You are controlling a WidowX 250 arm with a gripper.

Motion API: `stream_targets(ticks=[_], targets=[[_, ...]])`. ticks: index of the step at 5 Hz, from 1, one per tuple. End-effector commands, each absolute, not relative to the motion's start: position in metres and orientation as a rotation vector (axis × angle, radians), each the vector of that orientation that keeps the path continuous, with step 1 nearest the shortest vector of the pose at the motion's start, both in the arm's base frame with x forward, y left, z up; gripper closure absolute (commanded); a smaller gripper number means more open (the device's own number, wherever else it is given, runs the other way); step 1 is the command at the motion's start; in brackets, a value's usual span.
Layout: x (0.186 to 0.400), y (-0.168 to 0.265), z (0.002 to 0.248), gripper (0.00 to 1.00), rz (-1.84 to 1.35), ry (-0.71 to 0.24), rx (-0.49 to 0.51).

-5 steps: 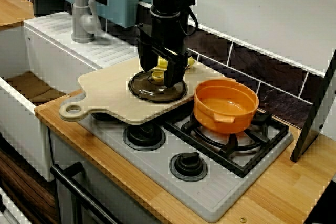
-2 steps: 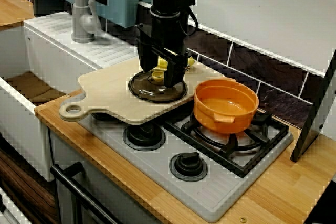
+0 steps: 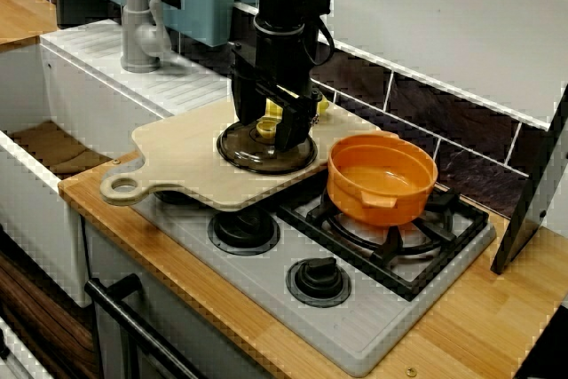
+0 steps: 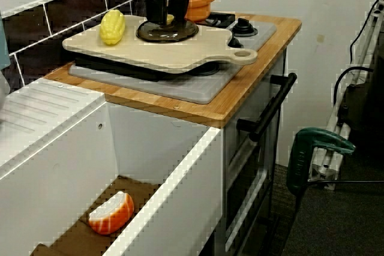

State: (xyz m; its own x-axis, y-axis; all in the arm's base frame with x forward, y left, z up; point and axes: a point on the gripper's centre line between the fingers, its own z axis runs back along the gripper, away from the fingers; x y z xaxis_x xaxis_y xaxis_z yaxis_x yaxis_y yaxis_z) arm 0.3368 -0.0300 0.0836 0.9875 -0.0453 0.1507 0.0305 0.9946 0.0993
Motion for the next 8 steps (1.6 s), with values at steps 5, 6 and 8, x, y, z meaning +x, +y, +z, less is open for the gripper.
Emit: stream_targets(ticks=[5,6,8], targets=[[0.333,-0.013,0.112,1.00,-0.092,-0.152,-0.048],[0.333,-0.012,0.118,1.00,-0.087,-0.160,-0.053],[0.337,-0.020,0.146,1.00,-0.087,-0.191,-0.069]])
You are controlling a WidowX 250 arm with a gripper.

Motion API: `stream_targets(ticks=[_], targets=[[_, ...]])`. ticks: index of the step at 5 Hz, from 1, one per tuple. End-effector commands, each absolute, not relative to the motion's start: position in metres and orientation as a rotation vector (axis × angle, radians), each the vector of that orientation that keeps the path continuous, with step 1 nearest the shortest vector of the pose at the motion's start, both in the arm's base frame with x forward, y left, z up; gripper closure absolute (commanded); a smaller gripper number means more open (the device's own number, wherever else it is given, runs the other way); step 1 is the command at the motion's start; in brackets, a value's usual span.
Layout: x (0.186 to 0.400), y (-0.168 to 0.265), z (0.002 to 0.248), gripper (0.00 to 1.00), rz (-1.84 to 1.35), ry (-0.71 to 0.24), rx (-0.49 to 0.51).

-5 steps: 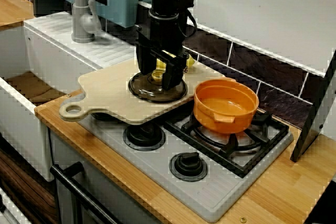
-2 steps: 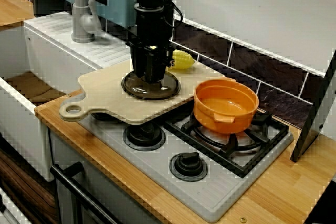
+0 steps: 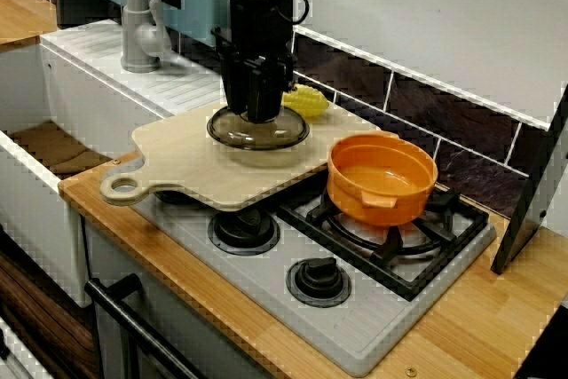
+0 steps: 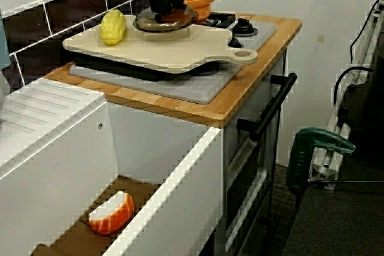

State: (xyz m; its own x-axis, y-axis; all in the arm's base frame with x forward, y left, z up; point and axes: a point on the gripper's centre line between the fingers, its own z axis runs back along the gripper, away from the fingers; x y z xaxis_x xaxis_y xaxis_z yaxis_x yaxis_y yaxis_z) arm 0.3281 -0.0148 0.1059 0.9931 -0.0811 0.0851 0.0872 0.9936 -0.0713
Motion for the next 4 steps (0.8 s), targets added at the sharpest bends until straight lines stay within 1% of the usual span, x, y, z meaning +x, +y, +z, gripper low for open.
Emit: stream_targets(ticks=[1,2,3,4], targets=[[0.338,-0.031,0.152,1.00,-0.105,-0.197,-0.065],[0.340,-0.045,0.157,1.00,-0.125,-0.202,-0.051],[0.346,-0.056,0.165,1.00,-0.165,-0.208,-0.046],[0.346,-0.096,0.180,1.00,-0.184,-0.230,-0.031]])
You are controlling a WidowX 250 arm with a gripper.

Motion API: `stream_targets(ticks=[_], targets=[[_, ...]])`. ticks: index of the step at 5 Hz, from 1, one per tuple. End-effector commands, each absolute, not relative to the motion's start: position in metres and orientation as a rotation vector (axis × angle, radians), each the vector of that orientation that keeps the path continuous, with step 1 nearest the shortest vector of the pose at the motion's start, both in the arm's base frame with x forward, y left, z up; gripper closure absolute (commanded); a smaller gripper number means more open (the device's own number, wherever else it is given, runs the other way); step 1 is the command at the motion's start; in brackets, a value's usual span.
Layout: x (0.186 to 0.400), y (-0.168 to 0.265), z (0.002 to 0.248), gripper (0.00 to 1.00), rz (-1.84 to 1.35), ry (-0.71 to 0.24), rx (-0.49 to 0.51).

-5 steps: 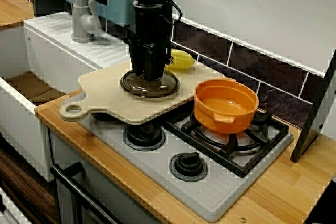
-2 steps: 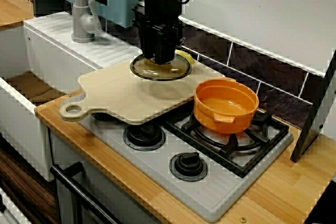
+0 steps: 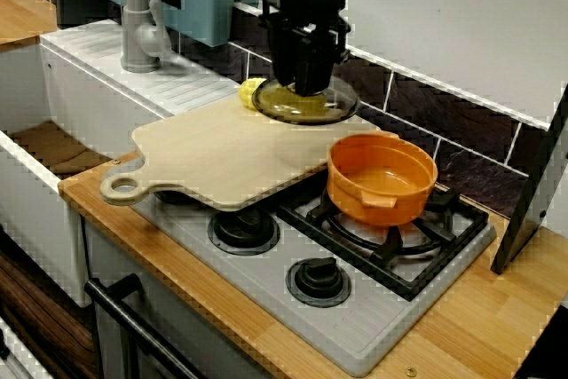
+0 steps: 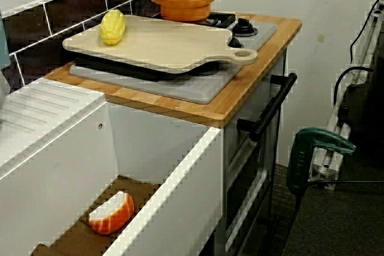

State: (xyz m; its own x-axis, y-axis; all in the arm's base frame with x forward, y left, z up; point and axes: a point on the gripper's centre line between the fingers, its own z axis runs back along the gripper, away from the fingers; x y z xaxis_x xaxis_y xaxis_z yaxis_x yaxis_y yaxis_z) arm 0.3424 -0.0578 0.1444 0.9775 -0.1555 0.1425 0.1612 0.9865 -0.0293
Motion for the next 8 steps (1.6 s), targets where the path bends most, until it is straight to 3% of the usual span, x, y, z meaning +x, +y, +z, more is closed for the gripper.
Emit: stream_targets(ticks=[1,4,8], targets=[[0.350,-0.110,0.183,1.00,-0.181,-0.243,-0.005],[0.340,-0.137,0.161,1.00,-0.202,-0.242,0.053],[0.358,-0.136,0.138,1.00,-0.170,-0.190,0.060]])
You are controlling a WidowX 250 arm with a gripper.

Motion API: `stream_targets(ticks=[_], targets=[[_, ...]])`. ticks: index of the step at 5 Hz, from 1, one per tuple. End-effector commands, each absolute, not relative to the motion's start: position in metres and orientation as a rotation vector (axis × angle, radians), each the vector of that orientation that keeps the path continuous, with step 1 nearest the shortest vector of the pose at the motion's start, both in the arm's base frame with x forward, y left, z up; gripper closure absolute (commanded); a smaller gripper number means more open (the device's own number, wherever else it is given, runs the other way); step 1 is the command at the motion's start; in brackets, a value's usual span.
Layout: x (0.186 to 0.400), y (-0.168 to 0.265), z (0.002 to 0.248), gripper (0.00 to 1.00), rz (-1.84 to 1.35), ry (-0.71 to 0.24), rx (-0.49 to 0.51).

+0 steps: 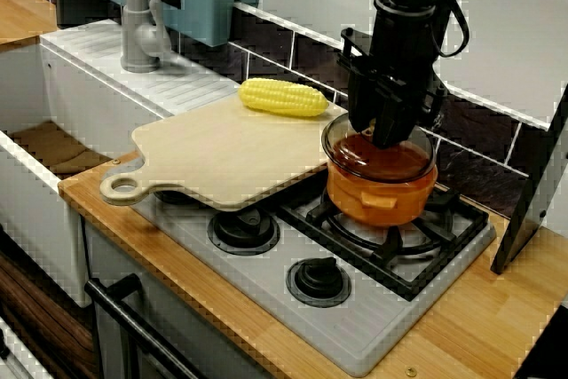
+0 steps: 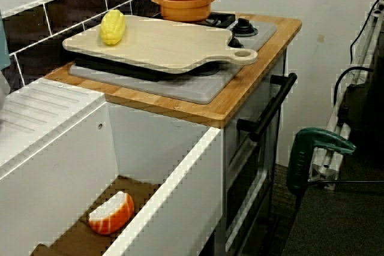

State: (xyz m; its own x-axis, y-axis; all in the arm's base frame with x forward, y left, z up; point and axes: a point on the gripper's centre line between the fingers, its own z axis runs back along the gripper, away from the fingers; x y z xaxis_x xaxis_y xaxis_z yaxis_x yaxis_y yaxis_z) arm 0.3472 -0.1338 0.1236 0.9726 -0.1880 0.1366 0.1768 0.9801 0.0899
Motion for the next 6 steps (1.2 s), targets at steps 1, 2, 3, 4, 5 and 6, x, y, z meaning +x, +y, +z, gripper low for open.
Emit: stream_targets(ticks=[1,2,3,4,5,6], targets=[[0.3633,-0.1381,0.1363,1.00,-0.166,-0.183,0.056],[0.3684,-0.1403,0.1346,1.00,-0.165,-0.182,0.058],[0.3706,-0.1398,0.1339,1.00,-0.167,-0.178,0.060],[0.3700,-0.1372,0.1351,1.00,-0.161,-0.178,0.057],[0.3681,-0.1381,0.1350,1.00,-0.167,-0.176,0.067],[0.3642,-0.1365,0.1355,0.00,-0.172,-0.172,0.081]])
